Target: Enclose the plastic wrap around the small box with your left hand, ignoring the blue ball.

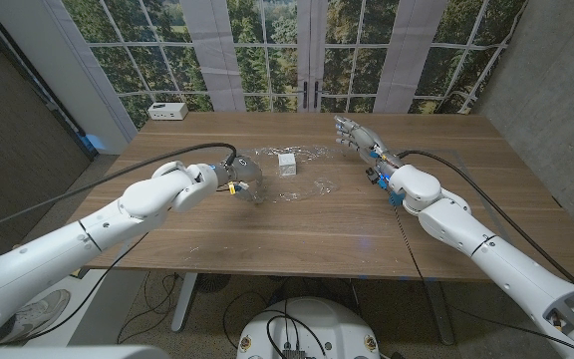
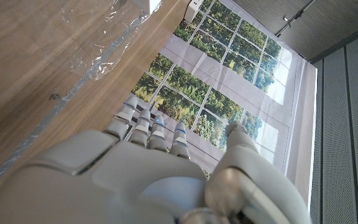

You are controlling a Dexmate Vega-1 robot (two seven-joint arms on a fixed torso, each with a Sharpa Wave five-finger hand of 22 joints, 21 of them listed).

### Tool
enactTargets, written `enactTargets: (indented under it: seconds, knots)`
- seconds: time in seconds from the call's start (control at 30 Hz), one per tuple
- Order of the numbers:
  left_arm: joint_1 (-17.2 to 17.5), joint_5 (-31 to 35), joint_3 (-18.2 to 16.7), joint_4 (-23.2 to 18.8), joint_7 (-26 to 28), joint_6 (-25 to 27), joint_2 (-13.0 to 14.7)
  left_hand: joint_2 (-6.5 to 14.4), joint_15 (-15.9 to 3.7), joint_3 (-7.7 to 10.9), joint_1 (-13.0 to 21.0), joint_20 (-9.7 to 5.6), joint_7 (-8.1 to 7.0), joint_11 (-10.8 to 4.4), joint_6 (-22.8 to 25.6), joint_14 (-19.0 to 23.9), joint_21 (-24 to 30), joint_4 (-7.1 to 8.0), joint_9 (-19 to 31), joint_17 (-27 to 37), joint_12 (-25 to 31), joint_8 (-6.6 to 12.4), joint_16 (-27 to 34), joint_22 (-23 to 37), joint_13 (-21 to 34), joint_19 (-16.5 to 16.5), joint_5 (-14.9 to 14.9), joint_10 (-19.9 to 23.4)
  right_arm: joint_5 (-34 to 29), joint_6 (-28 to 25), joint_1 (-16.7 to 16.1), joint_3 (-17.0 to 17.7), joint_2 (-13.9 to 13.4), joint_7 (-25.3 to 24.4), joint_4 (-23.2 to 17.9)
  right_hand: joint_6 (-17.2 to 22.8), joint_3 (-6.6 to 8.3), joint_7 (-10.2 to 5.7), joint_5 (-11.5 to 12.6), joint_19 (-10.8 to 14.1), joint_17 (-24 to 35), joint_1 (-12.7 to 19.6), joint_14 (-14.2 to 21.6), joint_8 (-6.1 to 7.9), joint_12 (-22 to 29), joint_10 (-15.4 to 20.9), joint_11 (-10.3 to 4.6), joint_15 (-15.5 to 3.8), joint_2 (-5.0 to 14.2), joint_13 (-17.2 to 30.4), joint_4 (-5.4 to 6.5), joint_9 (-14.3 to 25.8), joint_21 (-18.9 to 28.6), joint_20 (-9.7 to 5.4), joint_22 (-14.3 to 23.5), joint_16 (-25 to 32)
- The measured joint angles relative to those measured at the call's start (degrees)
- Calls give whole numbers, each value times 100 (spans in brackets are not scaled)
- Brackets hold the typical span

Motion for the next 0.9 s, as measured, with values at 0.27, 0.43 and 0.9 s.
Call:
enactTargets:
  seconds: [0.27,0.43,0.9]
  knots:
    - [-3,296,107,81,79,-38,-37,15,-7,0,105,-11,-14,-61,176,76,-22,0,0,0,0,43,38,0,-26,49,0,65,5,1,26,-13,15,25,33,0,0,0,0,0,10,0,2,0,0,0,0,2,0,0,0,0,0,0,0,0]
    - [39,510,161,150,215,-41,-52,58,-17,-3,185,-77,-5,-133,219,190,-22,3,26,0,54,43,81,0,-53,114,0,218,5,1,44,-21,23,31,49,0,0,0,0,0,7,0,22,0,0,0,0,22,0,0,0,0,0,0,0,0]
    - [275,1130,242,374,1304,203,-89,44,-16,-225,285,-155,-117,-336,96,453,-22,45,26,0,156,-110,161,0,-36,398,0,584,9,-61,80,-41,39,38,60,73,0,10,0,0,-2,0,21,0,0,32,32,22,0,0,0,0,0,0,0,0]
